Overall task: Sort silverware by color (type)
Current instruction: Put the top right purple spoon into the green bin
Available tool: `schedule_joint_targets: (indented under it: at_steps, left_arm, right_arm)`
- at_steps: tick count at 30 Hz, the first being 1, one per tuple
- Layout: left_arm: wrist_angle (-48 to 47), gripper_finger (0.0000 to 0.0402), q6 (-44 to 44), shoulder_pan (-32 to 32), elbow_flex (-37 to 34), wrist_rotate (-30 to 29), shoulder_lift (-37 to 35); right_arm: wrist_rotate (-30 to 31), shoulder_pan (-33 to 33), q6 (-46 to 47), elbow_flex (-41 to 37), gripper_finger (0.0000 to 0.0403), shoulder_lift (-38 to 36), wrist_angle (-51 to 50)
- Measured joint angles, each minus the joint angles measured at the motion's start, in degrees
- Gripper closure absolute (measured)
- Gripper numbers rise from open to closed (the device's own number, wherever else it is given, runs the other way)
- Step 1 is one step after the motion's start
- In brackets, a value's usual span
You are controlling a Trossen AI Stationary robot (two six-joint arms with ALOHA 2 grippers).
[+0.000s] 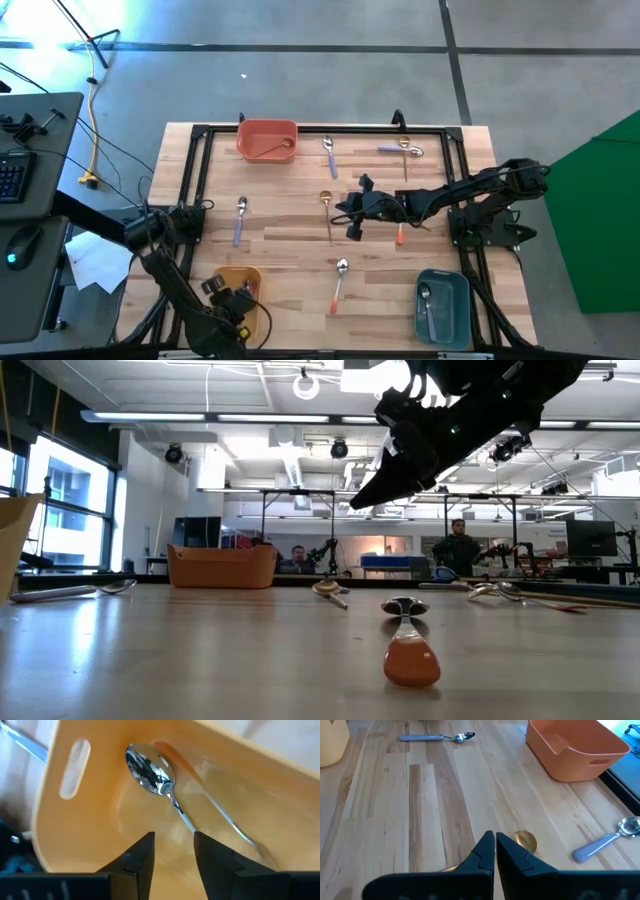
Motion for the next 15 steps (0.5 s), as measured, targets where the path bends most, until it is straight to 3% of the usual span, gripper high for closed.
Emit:
schedule_joint_targets:
  at_steps: [8,15]
  left_arm:
    - [-8.6,0.0285,12.3,0.9,8.4,1.4,-1.2]
    - [-6.2,0.0342,17.9,2.6,7.0,-12.3,-9.0]
  right_arm:
    - [-3.3,-1.0,-1.6,0.0,0.0402,0.0,0.6]
    - [-5.7,-2.3,-4.8,0.0,0.0402,0.0,1.8]
